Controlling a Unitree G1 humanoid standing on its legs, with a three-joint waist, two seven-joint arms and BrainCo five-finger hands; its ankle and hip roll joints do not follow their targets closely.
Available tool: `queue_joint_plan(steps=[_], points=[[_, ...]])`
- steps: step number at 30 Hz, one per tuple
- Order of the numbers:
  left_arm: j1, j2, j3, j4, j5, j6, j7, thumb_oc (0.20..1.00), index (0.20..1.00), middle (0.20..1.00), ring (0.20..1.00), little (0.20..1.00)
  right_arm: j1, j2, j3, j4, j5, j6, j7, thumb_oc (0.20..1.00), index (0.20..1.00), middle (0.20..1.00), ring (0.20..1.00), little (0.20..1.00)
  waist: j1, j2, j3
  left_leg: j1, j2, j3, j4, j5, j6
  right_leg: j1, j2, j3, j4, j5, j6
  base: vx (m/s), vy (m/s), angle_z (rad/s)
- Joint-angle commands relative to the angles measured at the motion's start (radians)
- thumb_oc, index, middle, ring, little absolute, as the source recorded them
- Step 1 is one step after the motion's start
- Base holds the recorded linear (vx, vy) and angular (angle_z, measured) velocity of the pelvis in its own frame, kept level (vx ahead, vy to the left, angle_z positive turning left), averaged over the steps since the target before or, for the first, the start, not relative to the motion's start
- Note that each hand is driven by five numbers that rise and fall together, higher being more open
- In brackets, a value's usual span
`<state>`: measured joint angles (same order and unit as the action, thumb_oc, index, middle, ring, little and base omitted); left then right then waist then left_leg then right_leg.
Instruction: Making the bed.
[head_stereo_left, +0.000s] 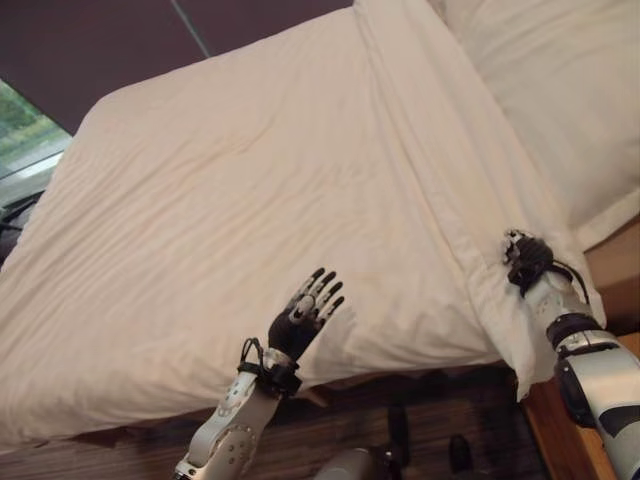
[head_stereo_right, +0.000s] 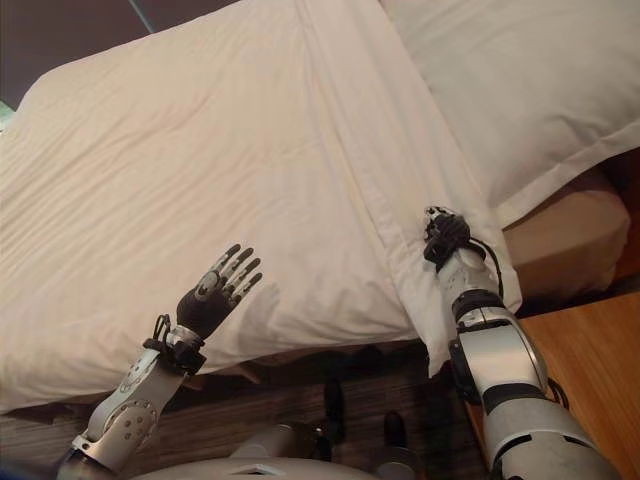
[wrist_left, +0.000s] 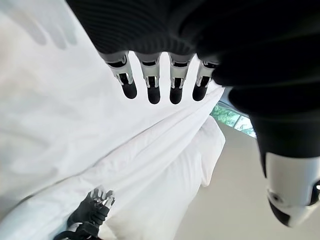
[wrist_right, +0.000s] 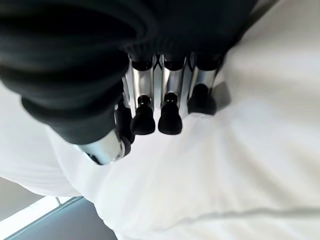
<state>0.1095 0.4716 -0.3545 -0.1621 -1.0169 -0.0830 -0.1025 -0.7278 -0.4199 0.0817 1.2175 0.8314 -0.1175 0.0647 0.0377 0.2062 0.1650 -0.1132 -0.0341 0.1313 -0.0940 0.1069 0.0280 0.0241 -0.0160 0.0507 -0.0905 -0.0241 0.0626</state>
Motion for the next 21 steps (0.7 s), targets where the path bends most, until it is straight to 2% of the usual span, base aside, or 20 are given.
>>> queue_joint_plan(steps=[1,5,9,12,21], points=[[-0.027,-0.062,0.021,0.017,0.016,-0.038,-0.033,1.000,1.000,1.000,1.000,1.000,0.218,0.024,-0.008,0.101,0.049,0.047,-0.024,0.200,0.200,0.200,0.200,0.200,-0.031,-0.009,-0.005,0.055,0.009,0.028,0.007,-0.035,-0.062,-0.092,-0.033,-0.010,0.003,0.072,0.048,0.03,-0.013,-0.11],[-0.025,-0.077,0.047,0.023,0.027,-0.048,-0.033,1.000,1.000,1.000,1.000,1.000,0.398,0.063,-0.057,0.119,0.014,0.055,-0.009,0.200,0.200,0.200,0.200,0.200,-0.068,-0.016,-0.001,0.062,0.010,0.036,0.007,-0.042,-0.062,-0.092,-0.032,-0.003,0.003,0.069,0.048,0.03,-0.017,-0.22],[-0.009,-0.091,0.067,0.029,0.030,-0.056,-0.030,1.000,1.000,1.000,1.000,1.000,0.521,0.061,-0.121,0.111,-0.007,0.048,-0.013,0.200,0.200,0.200,0.200,0.200,-0.102,-0.025,0.001,0.071,0.013,0.042,0.007,-0.049,-0.063,-0.088,-0.030,0.004,0.003,0.065,0.046,0.03,-0.015,-0.05],[-0.004,-0.095,0.069,0.036,0.029,-0.058,-0.023,1.000,1.000,1.000,1.000,1.000,0.578,0.064,-0.158,0.099,0.011,0.038,-0.016,0.200,0.200,0.200,0.200,0.200,-0.125,-0.034,-0.004,0.080,0.015,0.048,0.007,-0.054,-0.063,-0.081,-0.026,0.012,0.003,0.062,0.045,0.03,-0.007,-0.13],[-0.005,-0.093,0.062,0.059,0.045,-0.052,-0.018,1.000,1.000,1.000,1.000,1.000,0.612,0.045,-0.173,-0.003,0.053,0.003,-0.027,0.200,0.200,0.200,0.200,0.200,-0.151,-0.066,-0.022,0.093,0.021,0.054,0.007,-0.064,-0.062,-0.069,-0.020,0.020,0.003,0.062,0.046,0.01,-0.002,-0.06]])
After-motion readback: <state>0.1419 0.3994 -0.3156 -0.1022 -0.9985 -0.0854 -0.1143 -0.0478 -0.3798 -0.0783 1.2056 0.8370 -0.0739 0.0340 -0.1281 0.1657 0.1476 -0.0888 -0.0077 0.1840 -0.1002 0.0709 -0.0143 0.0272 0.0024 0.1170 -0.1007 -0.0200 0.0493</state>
